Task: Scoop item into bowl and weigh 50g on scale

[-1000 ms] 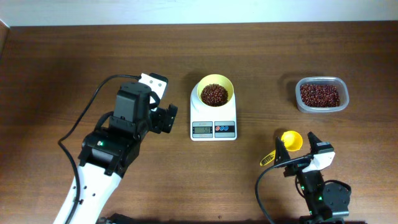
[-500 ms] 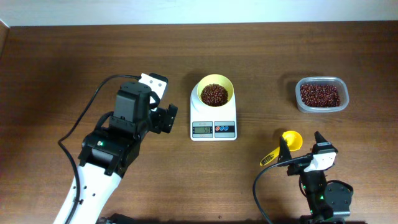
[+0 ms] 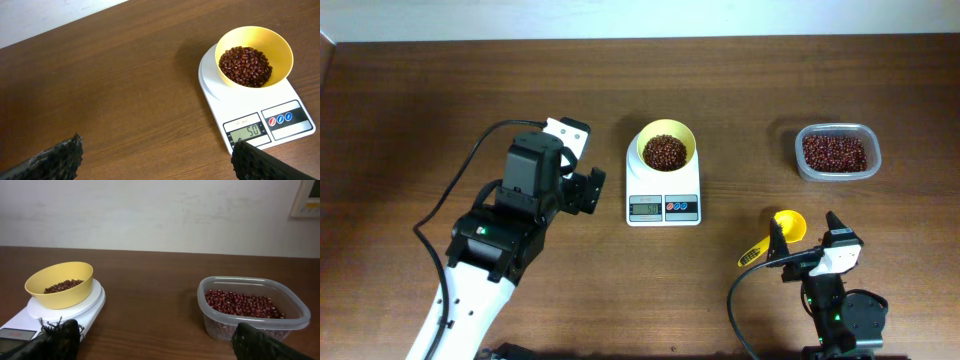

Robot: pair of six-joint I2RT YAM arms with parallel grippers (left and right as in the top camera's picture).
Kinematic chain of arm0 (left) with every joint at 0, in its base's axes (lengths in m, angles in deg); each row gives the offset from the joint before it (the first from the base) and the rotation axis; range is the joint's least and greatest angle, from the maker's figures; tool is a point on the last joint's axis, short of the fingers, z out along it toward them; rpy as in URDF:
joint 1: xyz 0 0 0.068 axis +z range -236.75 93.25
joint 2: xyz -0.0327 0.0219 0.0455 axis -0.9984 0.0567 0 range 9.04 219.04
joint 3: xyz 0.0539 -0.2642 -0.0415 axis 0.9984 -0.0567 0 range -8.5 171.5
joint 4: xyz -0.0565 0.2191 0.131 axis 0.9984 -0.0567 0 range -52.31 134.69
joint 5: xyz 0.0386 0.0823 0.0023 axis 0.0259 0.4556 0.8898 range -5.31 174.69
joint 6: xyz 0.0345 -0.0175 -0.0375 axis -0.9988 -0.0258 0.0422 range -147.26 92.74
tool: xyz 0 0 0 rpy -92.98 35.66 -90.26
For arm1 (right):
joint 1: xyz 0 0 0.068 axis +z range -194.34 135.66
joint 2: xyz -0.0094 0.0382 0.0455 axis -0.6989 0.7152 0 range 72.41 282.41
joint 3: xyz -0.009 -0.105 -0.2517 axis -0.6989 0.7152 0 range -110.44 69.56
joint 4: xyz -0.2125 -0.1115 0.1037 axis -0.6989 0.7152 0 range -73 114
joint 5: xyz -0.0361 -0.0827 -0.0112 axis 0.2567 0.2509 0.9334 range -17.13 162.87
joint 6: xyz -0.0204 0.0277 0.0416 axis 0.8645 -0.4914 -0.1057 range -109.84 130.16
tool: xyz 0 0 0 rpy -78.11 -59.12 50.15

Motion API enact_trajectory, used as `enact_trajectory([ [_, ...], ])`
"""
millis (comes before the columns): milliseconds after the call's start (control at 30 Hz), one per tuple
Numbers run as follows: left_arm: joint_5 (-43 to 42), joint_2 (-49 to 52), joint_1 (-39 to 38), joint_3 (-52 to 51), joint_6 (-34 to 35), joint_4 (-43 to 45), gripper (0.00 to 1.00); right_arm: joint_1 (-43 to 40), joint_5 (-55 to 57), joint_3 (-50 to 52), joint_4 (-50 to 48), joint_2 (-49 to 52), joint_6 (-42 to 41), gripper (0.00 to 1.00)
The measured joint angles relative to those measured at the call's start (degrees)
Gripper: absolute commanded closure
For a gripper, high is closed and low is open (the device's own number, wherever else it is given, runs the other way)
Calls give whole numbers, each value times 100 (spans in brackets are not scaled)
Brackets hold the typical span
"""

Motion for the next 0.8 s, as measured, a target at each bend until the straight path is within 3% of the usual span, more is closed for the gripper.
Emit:
enact_trajectory([
  [700,0,0,0,0,0,0,1,0,4,0,0,0,-160,1],
  [800,-280,0,0,0,72,-350,1,0,13,0,2,0,-162,1],
])
